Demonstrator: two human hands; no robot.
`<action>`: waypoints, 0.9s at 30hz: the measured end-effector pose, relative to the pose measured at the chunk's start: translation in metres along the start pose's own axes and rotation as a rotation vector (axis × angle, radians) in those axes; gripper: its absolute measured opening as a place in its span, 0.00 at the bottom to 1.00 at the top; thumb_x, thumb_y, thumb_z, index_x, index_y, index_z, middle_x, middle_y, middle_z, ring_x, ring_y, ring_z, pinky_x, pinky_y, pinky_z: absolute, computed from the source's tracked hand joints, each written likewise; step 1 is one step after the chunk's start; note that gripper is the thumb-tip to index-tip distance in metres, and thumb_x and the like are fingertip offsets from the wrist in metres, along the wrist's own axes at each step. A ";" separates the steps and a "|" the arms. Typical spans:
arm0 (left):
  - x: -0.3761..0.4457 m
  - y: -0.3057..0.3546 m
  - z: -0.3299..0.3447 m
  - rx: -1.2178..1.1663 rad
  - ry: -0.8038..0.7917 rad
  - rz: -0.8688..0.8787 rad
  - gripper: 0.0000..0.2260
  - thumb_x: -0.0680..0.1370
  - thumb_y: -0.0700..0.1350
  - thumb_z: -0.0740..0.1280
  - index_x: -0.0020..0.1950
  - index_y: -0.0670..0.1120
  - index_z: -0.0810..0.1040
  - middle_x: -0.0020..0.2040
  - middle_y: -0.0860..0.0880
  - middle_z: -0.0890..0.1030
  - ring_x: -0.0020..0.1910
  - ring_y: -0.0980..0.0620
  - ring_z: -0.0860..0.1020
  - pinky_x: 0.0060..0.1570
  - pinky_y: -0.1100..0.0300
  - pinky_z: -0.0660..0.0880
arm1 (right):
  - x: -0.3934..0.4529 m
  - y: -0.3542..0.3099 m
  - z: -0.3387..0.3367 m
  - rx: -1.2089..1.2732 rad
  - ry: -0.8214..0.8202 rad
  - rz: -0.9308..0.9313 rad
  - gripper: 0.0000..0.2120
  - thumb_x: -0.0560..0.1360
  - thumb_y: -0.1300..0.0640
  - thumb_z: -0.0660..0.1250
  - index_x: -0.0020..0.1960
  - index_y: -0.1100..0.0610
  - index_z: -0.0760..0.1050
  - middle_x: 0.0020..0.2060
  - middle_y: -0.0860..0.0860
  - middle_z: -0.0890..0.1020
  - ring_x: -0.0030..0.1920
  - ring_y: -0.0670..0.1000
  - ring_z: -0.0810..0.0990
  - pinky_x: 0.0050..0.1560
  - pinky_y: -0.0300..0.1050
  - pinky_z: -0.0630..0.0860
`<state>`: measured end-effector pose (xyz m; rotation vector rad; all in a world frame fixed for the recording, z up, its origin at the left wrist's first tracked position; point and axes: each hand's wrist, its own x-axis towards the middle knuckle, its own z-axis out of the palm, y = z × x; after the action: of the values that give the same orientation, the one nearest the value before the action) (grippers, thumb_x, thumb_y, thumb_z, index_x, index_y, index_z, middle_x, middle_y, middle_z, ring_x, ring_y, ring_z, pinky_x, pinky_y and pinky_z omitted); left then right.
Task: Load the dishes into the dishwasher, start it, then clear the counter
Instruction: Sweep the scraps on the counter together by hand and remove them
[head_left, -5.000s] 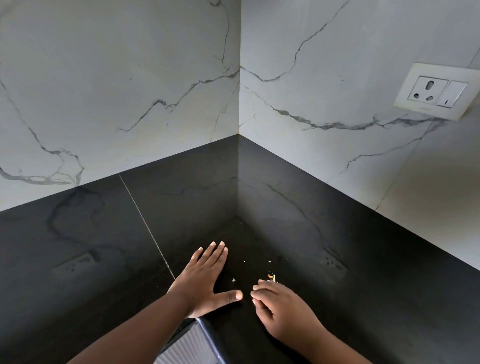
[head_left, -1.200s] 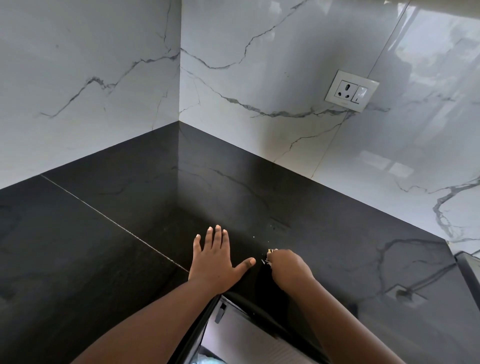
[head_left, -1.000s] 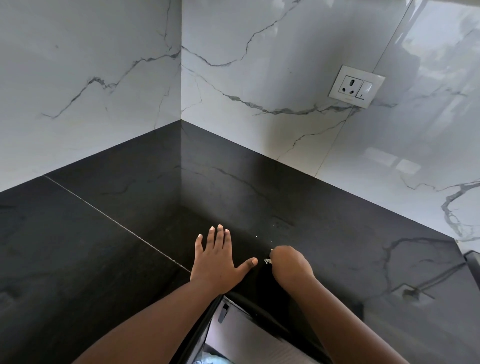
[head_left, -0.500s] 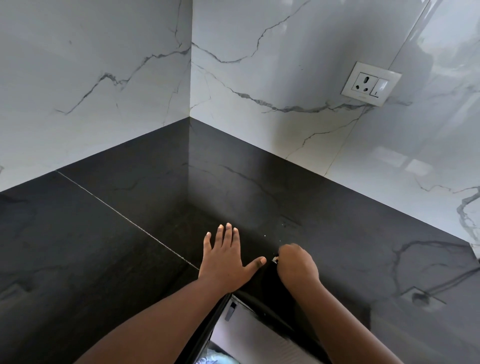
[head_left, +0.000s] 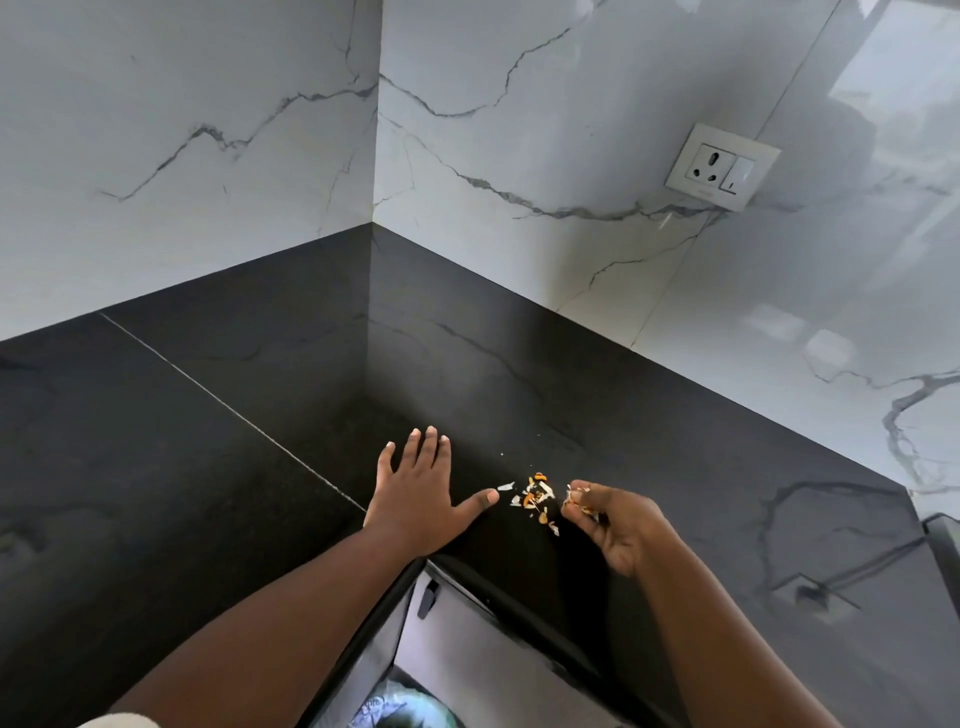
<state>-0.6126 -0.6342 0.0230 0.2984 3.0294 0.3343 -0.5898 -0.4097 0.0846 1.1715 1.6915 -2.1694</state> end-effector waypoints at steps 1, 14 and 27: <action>-0.001 0.001 -0.001 -0.011 0.009 -0.001 0.45 0.72 0.76 0.41 0.80 0.46 0.47 0.80 0.47 0.47 0.78 0.49 0.41 0.75 0.44 0.41 | -0.002 0.002 -0.006 0.052 -0.023 0.029 0.07 0.74 0.73 0.65 0.50 0.69 0.78 0.50 0.61 0.79 0.47 0.57 0.82 0.32 0.41 0.82; -0.080 0.023 0.011 -0.193 0.195 -0.011 0.41 0.73 0.71 0.41 0.79 0.47 0.51 0.79 0.52 0.48 0.77 0.58 0.42 0.72 0.64 0.37 | -0.049 0.013 -0.045 0.178 -0.534 0.191 0.12 0.67 0.71 0.69 0.50 0.69 0.80 0.42 0.61 0.83 0.38 0.56 0.85 0.31 0.39 0.81; -0.258 0.016 0.187 -0.061 -0.198 -0.191 0.36 0.78 0.68 0.50 0.78 0.44 0.57 0.73 0.43 0.69 0.72 0.45 0.64 0.69 0.54 0.53 | -0.054 0.179 -0.032 -0.051 -0.841 0.677 0.09 0.65 0.73 0.70 0.46 0.74 0.79 0.36 0.63 0.81 0.33 0.56 0.83 0.33 0.43 0.81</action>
<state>-0.3384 -0.6320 -0.1406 0.0335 2.8169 0.3586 -0.4391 -0.4630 -0.0180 0.5377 0.8224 -1.7612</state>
